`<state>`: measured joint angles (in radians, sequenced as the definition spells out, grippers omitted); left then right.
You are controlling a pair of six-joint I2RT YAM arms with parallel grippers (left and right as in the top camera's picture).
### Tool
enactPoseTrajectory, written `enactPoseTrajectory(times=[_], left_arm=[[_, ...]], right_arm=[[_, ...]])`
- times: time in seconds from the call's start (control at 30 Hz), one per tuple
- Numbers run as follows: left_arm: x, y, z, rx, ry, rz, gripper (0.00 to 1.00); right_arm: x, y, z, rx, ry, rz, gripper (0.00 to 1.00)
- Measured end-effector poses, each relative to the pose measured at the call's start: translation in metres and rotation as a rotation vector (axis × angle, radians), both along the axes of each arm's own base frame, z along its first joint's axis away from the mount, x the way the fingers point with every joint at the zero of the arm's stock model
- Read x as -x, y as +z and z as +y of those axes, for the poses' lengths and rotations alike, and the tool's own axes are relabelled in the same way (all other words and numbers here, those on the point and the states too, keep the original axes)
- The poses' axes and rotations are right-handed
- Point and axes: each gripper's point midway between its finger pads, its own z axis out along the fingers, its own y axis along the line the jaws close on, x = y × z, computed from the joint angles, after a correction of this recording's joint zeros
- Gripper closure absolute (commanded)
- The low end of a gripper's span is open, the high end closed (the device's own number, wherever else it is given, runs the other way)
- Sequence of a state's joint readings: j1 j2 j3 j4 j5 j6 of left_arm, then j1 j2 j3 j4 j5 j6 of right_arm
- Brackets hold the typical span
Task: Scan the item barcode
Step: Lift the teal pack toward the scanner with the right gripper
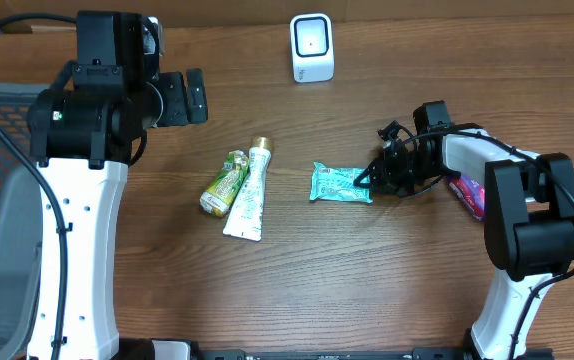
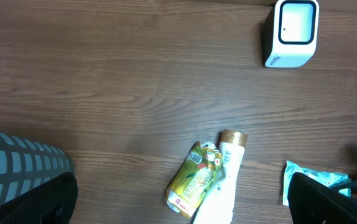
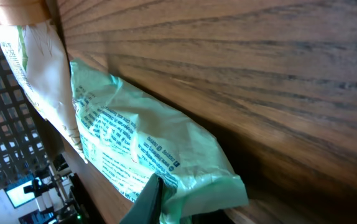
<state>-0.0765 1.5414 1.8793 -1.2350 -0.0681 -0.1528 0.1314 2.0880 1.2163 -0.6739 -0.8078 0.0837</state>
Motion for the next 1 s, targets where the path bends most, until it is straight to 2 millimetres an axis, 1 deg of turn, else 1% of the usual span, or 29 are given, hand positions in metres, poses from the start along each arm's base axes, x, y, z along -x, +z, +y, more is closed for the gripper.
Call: enactPoseTrajectory(times=[0.07,0.2,0.3,0.37,0.4,0.53,0.57,0.63,0.67,0.73,0.8,0.87,1.0], left_arm=[[0.0,0.0,0.0,0.0,0.0,0.0,0.0],[0.0,0.0,0.0,0.0,0.0,0.0,0.0],[0.0,0.0,0.0,0.0,0.0,0.0,0.0],[0.0,0.0,0.0,0.0,0.0,0.0,0.01],[0.0,0.0,0.0,0.0,0.0,0.0,0.01],[0.0,0.0,0.0,0.0,0.0,0.0,0.0],[0.0,0.0,0.0,0.0,0.0,0.0,0.0],[0.0,0.0,0.0,0.0,0.0,0.0,0.01],[0.0,0.0,0.0,0.0,0.0,0.0,0.0],[0.0,0.0,0.0,0.0,0.0,0.0,0.0],[0.0,0.0,0.0,0.0,0.0,0.0,0.01],[0.0,0.0,0.0,0.0,0.0,0.0,0.0],[0.0,0.0,0.0,0.0,0.0,0.0,0.01]], right_arm=[[0.002,0.003,-0.001,0.008,0.001,0.023,0.96],[0.004,0.013,-0.005,0.045,0.018,0.063,0.96],[0.001,0.032,-0.007,0.061,0.037,0.037,0.96],[-0.003,0.056,-0.007,0.059,0.046,-0.028,0.96],[-0.006,0.071,-0.006,0.056,0.049,-0.075,0.96],[-0.011,0.142,-0.006,0.038,0.052,-0.288,0.96],[-0.01,0.163,-0.006,0.032,0.052,-0.351,0.96],[-0.005,0.199,-0.007,0.022,0.054,-0.457,0.96],[-0.002,0.213,-0.007,0.018,0.057,-0.502,0.96],[0.004,0.236,-0.008,0.012,0.058,-0.57,0.96],[0.009,0.248,-0.009,0.009,0.06,-0.61,0.96],[0.012,0.255,-0.009,0.008,0.059,-0.631,0.96],[0.014,0.258,-0.009,0.008,0.062,-0.638,0.96]])
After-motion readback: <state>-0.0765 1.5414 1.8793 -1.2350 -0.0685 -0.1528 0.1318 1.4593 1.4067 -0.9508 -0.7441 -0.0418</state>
